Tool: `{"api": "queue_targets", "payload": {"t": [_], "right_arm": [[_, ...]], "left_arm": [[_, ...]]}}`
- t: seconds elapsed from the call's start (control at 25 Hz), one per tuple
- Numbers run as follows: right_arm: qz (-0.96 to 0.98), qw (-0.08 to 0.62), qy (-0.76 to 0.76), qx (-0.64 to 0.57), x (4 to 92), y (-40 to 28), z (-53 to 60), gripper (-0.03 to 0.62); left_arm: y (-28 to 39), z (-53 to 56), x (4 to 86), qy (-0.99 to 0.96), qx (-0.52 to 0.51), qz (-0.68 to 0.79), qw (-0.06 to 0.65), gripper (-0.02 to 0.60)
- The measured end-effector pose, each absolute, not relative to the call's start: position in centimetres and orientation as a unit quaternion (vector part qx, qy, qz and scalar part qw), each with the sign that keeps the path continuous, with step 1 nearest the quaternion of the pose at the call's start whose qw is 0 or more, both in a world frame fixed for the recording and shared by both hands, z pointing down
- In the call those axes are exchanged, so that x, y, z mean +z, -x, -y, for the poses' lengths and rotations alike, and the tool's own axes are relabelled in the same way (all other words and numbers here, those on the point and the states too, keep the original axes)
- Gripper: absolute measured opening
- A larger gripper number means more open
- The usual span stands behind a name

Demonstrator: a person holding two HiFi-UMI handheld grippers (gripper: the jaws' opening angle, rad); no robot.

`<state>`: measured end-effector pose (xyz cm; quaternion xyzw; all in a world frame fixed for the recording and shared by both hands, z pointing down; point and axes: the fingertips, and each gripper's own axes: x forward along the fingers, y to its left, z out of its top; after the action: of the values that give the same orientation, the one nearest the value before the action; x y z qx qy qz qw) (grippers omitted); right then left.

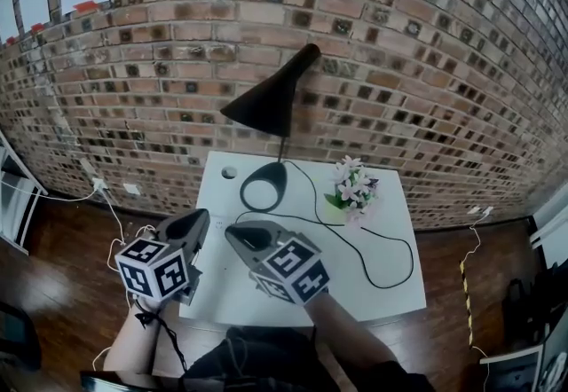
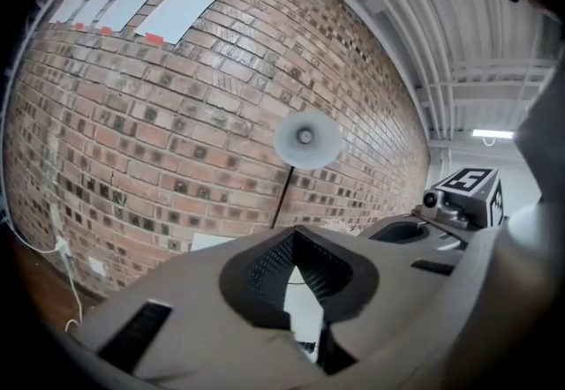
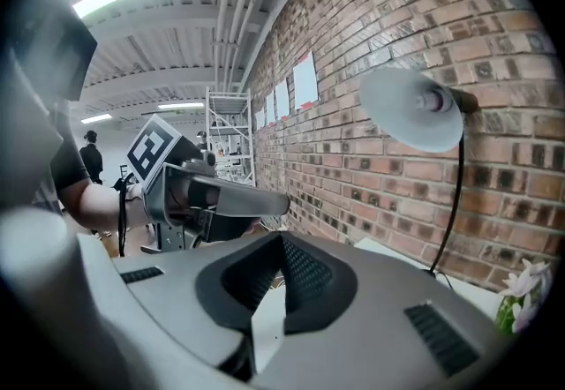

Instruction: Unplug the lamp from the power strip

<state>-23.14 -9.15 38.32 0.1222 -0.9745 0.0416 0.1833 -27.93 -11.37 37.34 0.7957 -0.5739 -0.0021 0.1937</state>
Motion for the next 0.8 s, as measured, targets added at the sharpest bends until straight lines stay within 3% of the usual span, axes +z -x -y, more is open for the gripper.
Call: {"api": "queue_targets", "payload": {"t": [0.44, 0.8], "right_arm": [[0.973, 0.104, -0.204, -0.041, 32.8, 19.2, 10.1, -0.005], [0.960, 0.151, -0.234, -0.030, 36.1, 17.0, 10.1, -0.005]], "left_arm": [[25.4, 11.6, 32.3, -0.816, -0.064, 0.562, 0.117, -0.006], [23.6, 12.0, 35.6, -0.821, -0.076, 0.533, 0.190, -0.005]]}}
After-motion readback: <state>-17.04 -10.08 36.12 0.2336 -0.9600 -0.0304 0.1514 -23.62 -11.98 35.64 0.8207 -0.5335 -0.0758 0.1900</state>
